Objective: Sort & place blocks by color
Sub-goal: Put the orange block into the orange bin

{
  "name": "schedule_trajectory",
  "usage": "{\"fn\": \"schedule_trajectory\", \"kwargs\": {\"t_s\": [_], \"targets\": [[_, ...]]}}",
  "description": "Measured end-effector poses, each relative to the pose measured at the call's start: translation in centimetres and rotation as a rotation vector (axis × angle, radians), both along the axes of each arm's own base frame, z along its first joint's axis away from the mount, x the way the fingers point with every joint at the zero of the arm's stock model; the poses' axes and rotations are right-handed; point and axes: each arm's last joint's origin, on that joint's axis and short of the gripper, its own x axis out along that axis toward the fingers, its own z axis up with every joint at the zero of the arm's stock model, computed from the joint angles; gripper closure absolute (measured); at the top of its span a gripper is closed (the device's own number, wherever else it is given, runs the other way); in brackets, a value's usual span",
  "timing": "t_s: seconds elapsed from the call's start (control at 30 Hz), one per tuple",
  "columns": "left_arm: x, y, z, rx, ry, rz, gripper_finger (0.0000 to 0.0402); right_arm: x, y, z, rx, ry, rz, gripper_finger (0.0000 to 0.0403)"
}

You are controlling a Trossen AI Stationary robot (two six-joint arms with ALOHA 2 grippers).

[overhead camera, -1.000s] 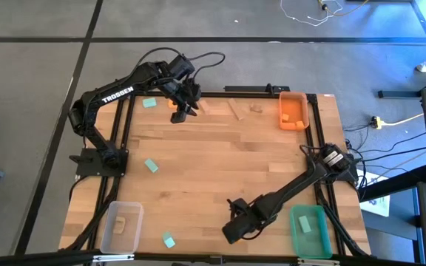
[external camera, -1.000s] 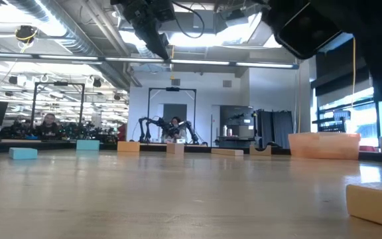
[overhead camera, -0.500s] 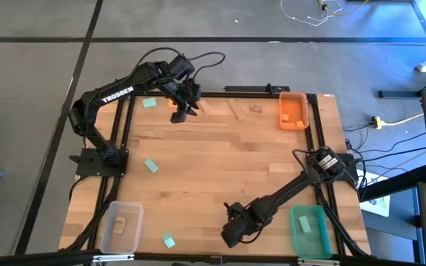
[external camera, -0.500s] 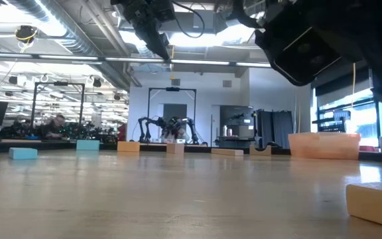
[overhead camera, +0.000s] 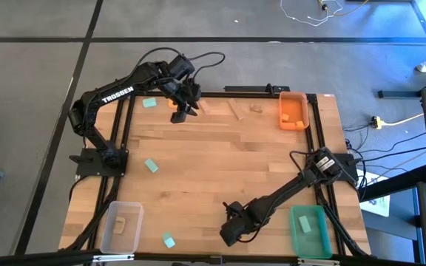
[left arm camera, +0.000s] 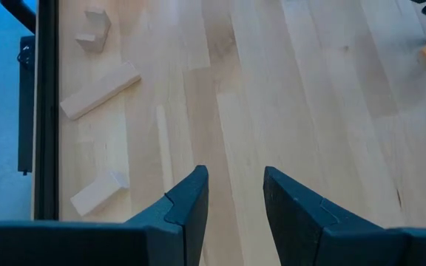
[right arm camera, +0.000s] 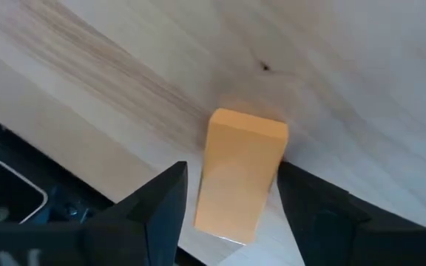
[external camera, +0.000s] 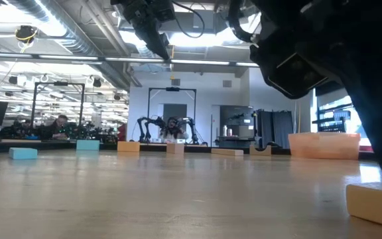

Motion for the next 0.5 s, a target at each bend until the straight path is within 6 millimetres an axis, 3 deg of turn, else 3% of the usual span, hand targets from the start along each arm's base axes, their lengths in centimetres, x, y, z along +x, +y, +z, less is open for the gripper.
{"fn": "schedule_trajectory", "kwargs": {"t_s": [0.5], "targets": [[-0.01, 0.01, 0.00, 0.000, 0.000, 0.000, 0.0280, 0.14, -0.19, -0.71, -0.024, 0.020, -0.089, 0.0189]]}}
